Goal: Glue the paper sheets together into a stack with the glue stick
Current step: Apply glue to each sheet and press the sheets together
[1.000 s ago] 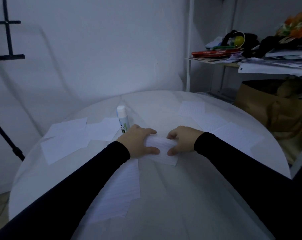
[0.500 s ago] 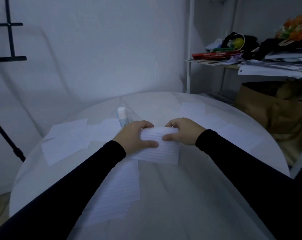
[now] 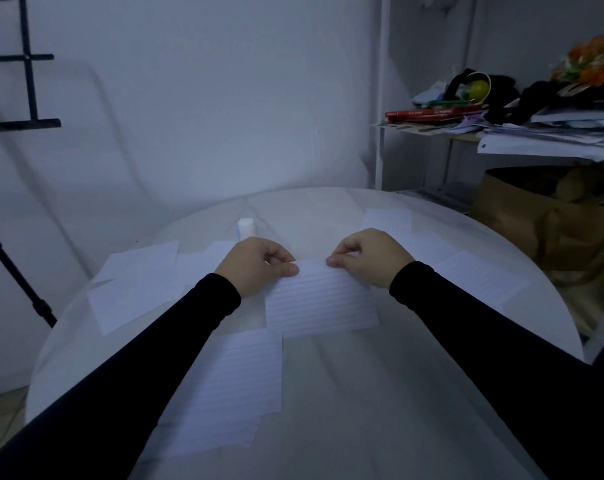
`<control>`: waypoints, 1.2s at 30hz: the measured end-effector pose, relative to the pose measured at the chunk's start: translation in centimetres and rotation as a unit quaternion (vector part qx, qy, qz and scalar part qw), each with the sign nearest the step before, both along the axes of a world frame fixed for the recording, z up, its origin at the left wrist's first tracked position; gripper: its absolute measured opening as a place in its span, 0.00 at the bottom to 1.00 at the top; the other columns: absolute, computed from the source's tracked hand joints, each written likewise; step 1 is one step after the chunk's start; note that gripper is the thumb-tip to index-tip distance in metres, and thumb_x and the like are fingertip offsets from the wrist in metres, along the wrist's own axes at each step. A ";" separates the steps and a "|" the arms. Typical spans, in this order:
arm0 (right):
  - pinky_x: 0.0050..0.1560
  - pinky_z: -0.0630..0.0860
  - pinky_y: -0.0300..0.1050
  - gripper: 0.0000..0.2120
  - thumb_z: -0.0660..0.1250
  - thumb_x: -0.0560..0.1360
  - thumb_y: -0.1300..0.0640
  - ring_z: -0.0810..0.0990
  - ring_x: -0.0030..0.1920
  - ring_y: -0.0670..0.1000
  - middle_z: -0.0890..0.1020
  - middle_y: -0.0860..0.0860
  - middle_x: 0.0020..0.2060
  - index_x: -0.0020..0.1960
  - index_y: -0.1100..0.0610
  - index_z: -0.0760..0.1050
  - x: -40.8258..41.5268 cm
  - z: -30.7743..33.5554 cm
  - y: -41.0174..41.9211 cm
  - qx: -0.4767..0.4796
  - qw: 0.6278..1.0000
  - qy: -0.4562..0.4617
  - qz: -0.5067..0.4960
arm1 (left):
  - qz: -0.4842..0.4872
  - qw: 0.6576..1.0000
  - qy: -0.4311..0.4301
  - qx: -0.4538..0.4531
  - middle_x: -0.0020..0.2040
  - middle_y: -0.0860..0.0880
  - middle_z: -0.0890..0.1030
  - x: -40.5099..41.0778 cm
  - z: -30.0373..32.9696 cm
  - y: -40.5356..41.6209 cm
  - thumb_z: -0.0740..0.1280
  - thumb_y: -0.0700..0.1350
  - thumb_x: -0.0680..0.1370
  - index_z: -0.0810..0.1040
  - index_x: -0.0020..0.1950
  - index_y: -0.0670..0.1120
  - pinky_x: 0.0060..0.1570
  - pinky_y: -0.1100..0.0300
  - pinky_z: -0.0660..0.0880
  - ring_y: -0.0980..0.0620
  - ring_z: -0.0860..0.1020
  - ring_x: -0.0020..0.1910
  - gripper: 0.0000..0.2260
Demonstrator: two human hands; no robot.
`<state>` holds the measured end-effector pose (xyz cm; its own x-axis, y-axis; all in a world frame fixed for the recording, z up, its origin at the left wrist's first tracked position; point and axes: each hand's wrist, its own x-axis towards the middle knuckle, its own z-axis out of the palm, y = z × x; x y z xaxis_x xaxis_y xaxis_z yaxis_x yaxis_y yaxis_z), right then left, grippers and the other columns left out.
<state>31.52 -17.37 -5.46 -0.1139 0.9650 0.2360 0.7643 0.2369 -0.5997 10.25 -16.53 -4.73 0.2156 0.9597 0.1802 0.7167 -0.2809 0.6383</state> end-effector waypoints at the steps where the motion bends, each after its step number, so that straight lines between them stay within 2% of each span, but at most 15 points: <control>1: 0.61 0.71 0.50 0.05 0.69 0.71 0.45 0.77 0.49 0.45 0.80 0.40 0.41 0.38 0.45 0.79 0.2 0.0 0.0 0.005 1.000 0.000 -0.007 | 0.003 1.000 -0.005 0.011 0.32 0.55 0.77 -0.2 0.0 0.1 0.75 0.47 0.71 0.81 0.38 0.51 0.33 0.72 0.66 0.59 0.72 0.33 0.04; 4: 0.59 0.71 0.50 0.03 0.68 0.74 0.49 0.75 0.46 0.46 0.79 0.43 0.42 0.42 0.48 0.78 0.4 -0.2 0.2 0.042 0.998 -0.002 -0.040 | 0.010 0.998 -0.028 0.061 0.36 0.59 0.78 -0.4 -0.1 -0.1 0.72 0.46 0.74 0.80 0.39 0.52 0.36 0.76 0.66 0.64 0.73 0.36 0.04; 6: 0.51 0.72 0.43 0.03 0.67 0.75 0.52 0.75 0.41 0.43 0.79 0.44 0.41 0.44 0.50 0.79 -0.1 -0.1 0.0 0.090 0.994 0.048 -0.041 | 0.012 0.994 -0.037 0.102 0.37 0.60 0.78 -0.3 0.4 -0.3 0.71 0.45 0.74 0.79 0.41 0.51 0.39 0.78 0.65 0.66 0.73 0.38 0.03; 9: 0.40 0.66 0.31 0.03 0.66 0.75 0.56 0.72 0.35 0.37 0.78 0.42 0.37 0.45 0.52 0.79 -1.4 1.1 -0.7 0.163 0.979 0.119 -0.032 | 0.027 0.985 -0.038 0.166 0.39 0.58 0.78 -1.2 2.0 -0.4 0.71 0.45 0.74 0.79 0.44 0.53 0.41 0.77 0.64 0.63 0.73 0.40 0.03; 12: 0.36 0.64 0.24 0.03 0.67 0.74 0.56 0.71 0.32 0.37 0.74 0.40 0.32 0.44 0.49 0.78 -2.9 2.4 -1.4 0.177 0.973 0.147 -0.019 | 0.043 0.982 -0.045 0.180 0.39 0.60 0.78 -3.3 3.4 -0.9 0.71 0.45 0.74 0.79 0.45 0.55 0.41 0.78 0.65 0.66 0.74 0.40 0.04; 15: 0.35 0.67 0.32 0.01 0.69 0.74 0.55 0.72 0.29 0.41 0.74 0.45 0.27 0.44 0.51 0.80 -4.6 2.4 -2.0 0.070 0.986 0.149 0.024 | 0.028 0.994 0.031 0.101 0.38 0.59 0.79 -5.8 3.7 -1.9 0.71 0.45 0.74 0.80 0.44 0.55 0.39 0.77 0.66 0.64 0.74 0.36 0.04; 18: 0.28 0.68 0.29 0.03 0.70 0.73 0.54 0.73 0.23 0.39 0.75 0.44 0.20 0.44 0.52 0.80 -6.6 1.0 -3.2 -0.051 0.989 0.113 0.082 | -0.005 0.992 0.128 -0.015 0.35 0.56 0.79 -8.8 2.7 -3.1 0.72 0.47 0.74 0.80 0.43 0.57 0.38 0.70 0.68 0.64 0.74 0.31 0.04; 22: 0.38 0.72 0.33 0.08 0.71 0.71 0.53 0.74 0.32 0.41 0.77 0.44 0.32 0.48 0.55 0.82 -9.1 -1.4 -4.4 -0.095 0.986 0.042 0.128 | -0.025 0.985 0.151 -0.082 0.33 0.57 0.78 -11.6 0.9 -4.9 0.72 0.48 0.74 0.81 0.43 0.57 0.40 0.65 0.69 0.64 0.72 0.28 0.03; 25: 0.38 0.68 0.31 0.08 0.71 0.71 0.51 0.75 0.38 0.43 0.75 0.41 0.34 0.48 0.53 0.81 -10.1 -2.1 -5.0 -0.073 0.989 -0.032 0.124 | -0.011 0.981 0.174 -0.083 0.40 0.56 0.80 -12.3 -0.1 -6.0 0.72 0.50 0.74 0.80 0.46 0.57 0.39 0.69 0.69 0.61 0.74 0.34 0.03; 26: 0.39 0.68 0.33 0.09 0.71 0.71 0.50 0.75 0.40 0.44 0.75 0.42 0.36 0.49 0.53 0.81 -10.2 -2.2 -5.1 -0.069 0.989 -0.045 0.120 | -0.002 0.978 0.189 -0.084 0.45 0.56 0.80 -12.4 -0.3 -6.4 0.72 0.52 0.73 0.79 0.49 0.57 0.41 0.70 0.69 0.60 0.75 0.39 0.06; 28: 0.46 0.68 0.36 0.13 0.70 0.72 0.49 0.76 0.47 0.47 0.78 0.46 0.43 0.53 0.53 0.79 -10.4 -2.3 -5.1 -0.057 0.990 -0.076 0.108 | -0.010 0.970 0.213 -0.118 0.59 0.59 0.74 -12.6 -0.4 -7.2 0.75 0.57 0.69 0.74 0.61 0.60 0.52 0.67 0.67 0.58 0.73 0.53 0.22; 30: 0.54 0.69 0.38 0.17 0.67 0.74 0.47 0.76 0.55 0.50 0.77 0.52 0.54 0.58 0.56 0.77 -10.5 -2.2 -5.1 -0.049 0.988 -0.116 0.095 | -0.050 0.954 0.227 -0.188 0.68 0.62 0.64 -12.7 -0.1 -8.1 0.77 0.62 0.61 0.62 0.72 0.63 0.67 0.61 0.60 0.58 0.63 0.67 0.42; 32: 0.60 0.70 0.43 0.21 0.63 0.76 0.46 0.74 0.59 0.54 0.74 0.55 0.59 0.62 0.59 0.75 -10.7 -2.0 -5.4 -0.062 0.982 -0.160 0.081 | -0.085 0.932 0.253 -0.243 0.73 0.64 0.54 -12.7 0.2 -8.8 0.78 0.67 0.51 0.52 0.75 0.66 0.74 0.56 0.52 0.60 0.54 0.72 0.57; 34: 0.62 0.70 0.46 0.23 0.60 0.77 0.45 0.73 0.61 0.56 0.73 0.57 0.61 0.62 0.60 0.74 -10.9 -2.0 -5.8 -0.079 0.973 -0.200 0.079 | -0.107 0.912 0.290 -0.271 0.75 0.63 0.47 -12.6 0.1 -8.9 0.78 0.68 0.45 0.48 0.75 0.66 0.75 0.52 0.48 0.60 0.48 0.74 0.64; 36: 0.61 0.70 0.45 0.24 0.60 0.77 0.44 0.73 0.61 0.56 0.73 0.58 0.61 0.62 0.61 0.74 -11.1 -2.1 -6.1 -0.088 0.970 -0.212 0.085 | -0.116 0.905 0.311 -0.266 0.76 0.61 0.45 -12.4 -0.2 -8.9 0.76 0.68 0.45 0.49 0.75 0.66 0.76 0.50 0.47 0.58 0.45 0.76 0.63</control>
